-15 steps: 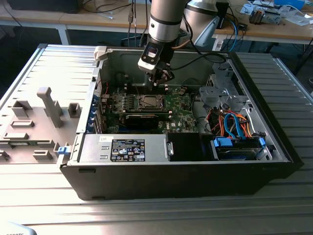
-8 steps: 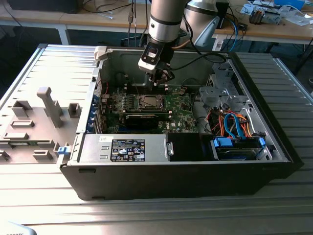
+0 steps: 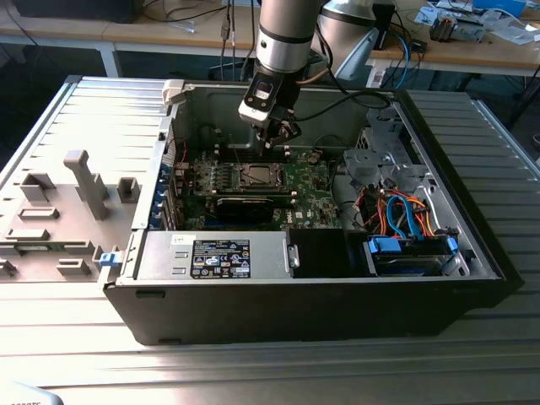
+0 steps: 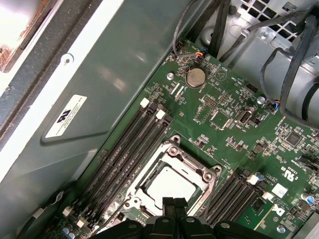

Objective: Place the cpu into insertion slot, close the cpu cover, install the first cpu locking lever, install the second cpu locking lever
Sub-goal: 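Install the first cpu locking lever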

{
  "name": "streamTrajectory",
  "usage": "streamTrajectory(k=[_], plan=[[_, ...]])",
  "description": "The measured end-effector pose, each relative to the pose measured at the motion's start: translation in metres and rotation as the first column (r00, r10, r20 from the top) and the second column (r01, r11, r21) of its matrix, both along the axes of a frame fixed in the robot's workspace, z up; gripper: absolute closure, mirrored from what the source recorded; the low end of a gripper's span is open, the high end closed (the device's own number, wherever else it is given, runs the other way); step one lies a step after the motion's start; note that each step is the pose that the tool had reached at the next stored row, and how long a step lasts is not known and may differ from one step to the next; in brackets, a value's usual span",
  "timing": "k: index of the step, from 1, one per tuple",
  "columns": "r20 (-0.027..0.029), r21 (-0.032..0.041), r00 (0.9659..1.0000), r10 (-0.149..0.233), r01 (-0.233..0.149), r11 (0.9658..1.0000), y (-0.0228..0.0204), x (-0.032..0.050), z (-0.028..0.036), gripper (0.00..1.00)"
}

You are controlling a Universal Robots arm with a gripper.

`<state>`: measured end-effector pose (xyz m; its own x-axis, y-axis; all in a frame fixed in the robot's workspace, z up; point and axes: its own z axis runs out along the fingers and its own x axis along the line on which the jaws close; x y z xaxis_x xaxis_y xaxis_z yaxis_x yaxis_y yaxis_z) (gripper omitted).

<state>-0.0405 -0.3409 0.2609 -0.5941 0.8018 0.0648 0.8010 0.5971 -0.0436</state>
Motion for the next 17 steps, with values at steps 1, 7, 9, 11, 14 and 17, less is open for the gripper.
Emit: streamTrajectory(k=[1, 7, 9, 11, 14, 17], plan=[[0.0, 0.0, 1.0, 0.001, -0.001, 1.0, 0.0, 0.0, 0.0, 0.89], [0.0, 0.0, 0.9999, 0.014, -0.014, 0.9999, 0.0, 0.0, 0.0, 0.89], [0.0, 0.0, 0.9998, 0.017, -0.017, 0.9998, 0.0, 0.0, 0.0, 0.89], [0.0, 0.0, 0.9998, 0.02, -0.02, 0.9998, 0.0, 0.0, 0.0, 0.89], [0.0, 0.0, 0.9997, 0.023, -0.023, 0.9997, 0.0, 0.0, 0.0, 0.89], [0.0, 0.0, 0.9996, 0.027, -0.027, 0.9996, 0.0, 0.0, 0.0, 0.89]])
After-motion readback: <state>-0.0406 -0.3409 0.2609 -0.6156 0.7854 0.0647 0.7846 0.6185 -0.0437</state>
